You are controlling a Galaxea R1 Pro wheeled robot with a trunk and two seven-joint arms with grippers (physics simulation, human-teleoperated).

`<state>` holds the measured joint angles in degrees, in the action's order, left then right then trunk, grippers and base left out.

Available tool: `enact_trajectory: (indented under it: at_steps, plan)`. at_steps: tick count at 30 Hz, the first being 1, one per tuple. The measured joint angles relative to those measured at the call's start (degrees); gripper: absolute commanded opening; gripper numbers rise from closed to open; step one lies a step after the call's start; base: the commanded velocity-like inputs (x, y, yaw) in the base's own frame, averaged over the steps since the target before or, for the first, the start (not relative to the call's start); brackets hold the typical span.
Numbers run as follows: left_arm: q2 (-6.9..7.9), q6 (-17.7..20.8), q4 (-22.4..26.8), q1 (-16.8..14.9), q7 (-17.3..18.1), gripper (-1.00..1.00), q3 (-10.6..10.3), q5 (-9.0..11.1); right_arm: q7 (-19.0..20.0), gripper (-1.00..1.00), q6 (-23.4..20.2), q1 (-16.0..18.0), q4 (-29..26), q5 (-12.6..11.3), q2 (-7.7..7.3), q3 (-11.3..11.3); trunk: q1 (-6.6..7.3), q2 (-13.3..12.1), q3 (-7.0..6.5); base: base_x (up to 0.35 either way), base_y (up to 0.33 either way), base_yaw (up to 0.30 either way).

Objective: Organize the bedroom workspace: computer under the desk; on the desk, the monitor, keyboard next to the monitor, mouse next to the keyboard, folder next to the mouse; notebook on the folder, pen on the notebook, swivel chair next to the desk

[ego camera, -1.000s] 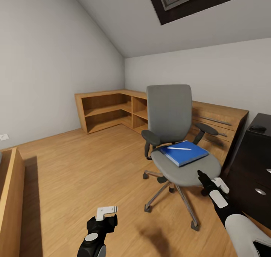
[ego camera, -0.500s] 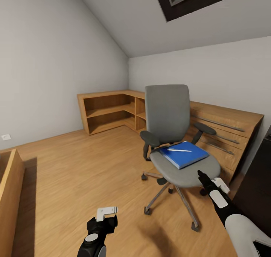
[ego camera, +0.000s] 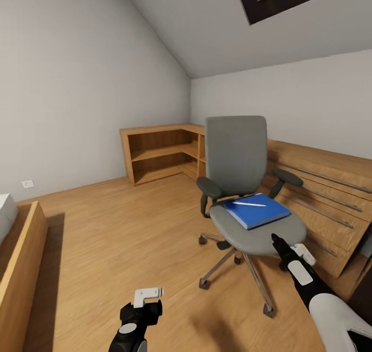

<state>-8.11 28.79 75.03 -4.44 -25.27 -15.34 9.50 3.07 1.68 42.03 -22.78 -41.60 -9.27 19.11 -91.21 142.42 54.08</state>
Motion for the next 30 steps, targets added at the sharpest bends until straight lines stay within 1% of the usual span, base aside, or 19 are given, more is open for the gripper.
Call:
enact_trajectory:
  at_steps: [6, 10, 18, 24, 30]
  plan:
    - [0.0, -0.1, 0.0, 0.0, 0.0, 1.0, 0.0, -0.1, 0.0, 1.0, 0.0, 0.0, 0.1, 0.0, 0.07, 0.0, 0.0, 0.0, 0.0, 0.306, -0.006, 0.001]
    - [0.0, -0.2, 0.0, 0.0, 0.0, 1.0, -0.1, -0.1, 0.3, 1.0, 0.0, 0.0, 0.0, -0.2, 0.12, -0.3, -0.02, 0.0, -0.01, 0.096, -0.009, 0.0]
    - [0.0, -0.2, -0.1, 0.0, 0.0, 1.0, -0.1, 0.0, 0.3, 1.0, 0.1, 0.0, 0.0, -0.2, 0.05, -0.3, -0.03, 0.0, -0.01, 0.007, -0.001, 0.0]
    - [0.0, -0.2, -0.6, 0.0, 0.1, 1.0, -0.1, 0.0, 0.3, 1.0, 0.1, 0.0, -0.1, -0.2, 0.03, -0.3, -0.05, 0.0, -0.01, -0.145, 0.0, 0.0]
    - [0.0, -0.2, -0.6, 0.0, 0.1, 1.0, -0.1, 0.0, 0.3, 1.0, 0.1, 0.0, -0.1, -0.1, 0.03, -0.3, -0.04, 0.0, -0.01, -0.037, 0.0, 0.0]
